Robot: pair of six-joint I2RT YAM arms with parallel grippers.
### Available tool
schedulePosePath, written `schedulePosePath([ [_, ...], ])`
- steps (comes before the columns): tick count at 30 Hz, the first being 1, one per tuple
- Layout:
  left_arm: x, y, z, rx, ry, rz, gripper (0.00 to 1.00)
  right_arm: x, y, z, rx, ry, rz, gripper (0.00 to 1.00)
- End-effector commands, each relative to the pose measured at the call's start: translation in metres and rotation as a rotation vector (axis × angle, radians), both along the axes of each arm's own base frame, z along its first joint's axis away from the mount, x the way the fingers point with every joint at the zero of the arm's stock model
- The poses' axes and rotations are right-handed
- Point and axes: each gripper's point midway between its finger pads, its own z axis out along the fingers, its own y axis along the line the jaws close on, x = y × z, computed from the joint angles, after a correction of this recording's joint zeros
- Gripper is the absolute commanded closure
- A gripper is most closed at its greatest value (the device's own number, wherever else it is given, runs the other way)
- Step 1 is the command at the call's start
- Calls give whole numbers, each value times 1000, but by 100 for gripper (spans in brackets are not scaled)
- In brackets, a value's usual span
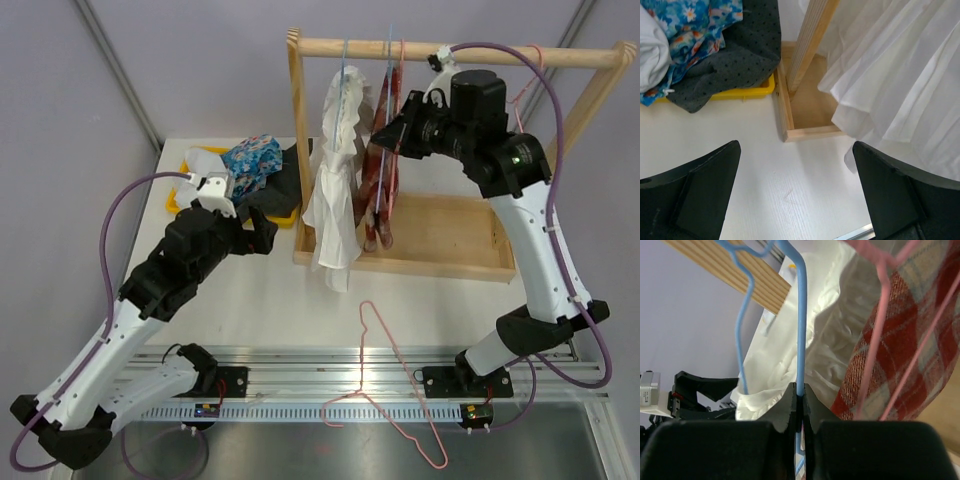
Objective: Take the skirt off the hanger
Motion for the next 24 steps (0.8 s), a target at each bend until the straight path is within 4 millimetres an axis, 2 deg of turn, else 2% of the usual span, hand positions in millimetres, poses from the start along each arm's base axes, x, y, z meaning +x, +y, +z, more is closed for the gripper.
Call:
schedulePosePath([
  [1,7,-9,56,-18,-125,-4,1,-26,-28,90,21,-270,-46,100],
  [2,7,-11,64,-23,-136,-10,1,-27,-33,94,12,-280,-68,100],
  [3,7,-17,76,-31,-152,-25,1,-33,-40,107,16,-312,-86,100],
  [6,6,-26,97,-36,-179,-43,1,-42,-58,111,-23,-331,-138,100],
  [9,3,-35,109,-42,-198,-69,1,-56,-71,114,-46,-352,-162,100],
  [12,4,-47,110,-22,-194,-98,1,-66,-73,109,-55,-349,-146,100],
  [15,3,-60,119,-7,-208,-129,1,-74,-74,107,-54,-345,-130,100],
  [19,-5,-87,141,-10,-254,-216,1,-78,-89,106,-75,-346,-193,100],
  [21,-12,-107,153,-34,-275,-290,1,-78,-98,104,-92,-344,-236,100],
  [24,-19,-131,167,-70,-306,-376,1,-80,-94,99,-87,-330,-213,100],
])
